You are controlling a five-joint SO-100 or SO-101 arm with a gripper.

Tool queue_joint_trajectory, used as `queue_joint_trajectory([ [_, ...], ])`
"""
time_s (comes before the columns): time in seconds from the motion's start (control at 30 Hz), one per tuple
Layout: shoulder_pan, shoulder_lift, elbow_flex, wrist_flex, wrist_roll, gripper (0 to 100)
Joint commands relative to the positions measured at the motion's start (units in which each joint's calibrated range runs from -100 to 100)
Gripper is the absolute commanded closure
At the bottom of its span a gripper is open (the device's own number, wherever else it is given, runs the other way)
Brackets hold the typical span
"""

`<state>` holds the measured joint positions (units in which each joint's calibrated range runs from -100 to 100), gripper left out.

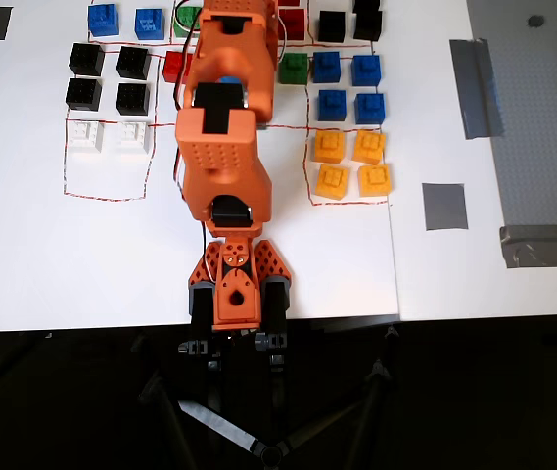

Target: Grab the block and put it in the grey marker

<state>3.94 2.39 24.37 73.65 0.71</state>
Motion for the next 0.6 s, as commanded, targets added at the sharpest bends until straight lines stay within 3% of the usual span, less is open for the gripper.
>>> queue_joint_trajectory([
  [0.0, 3.14, -13.1, -5.71, 5.63, 1.17, 100],
  [0.33, 3.97, -21.31, -14.25, 15.01, 5.52, 100],
  [0.57, 13.7, -21.39, -14.07, 15.42, 10.94, 100],
])
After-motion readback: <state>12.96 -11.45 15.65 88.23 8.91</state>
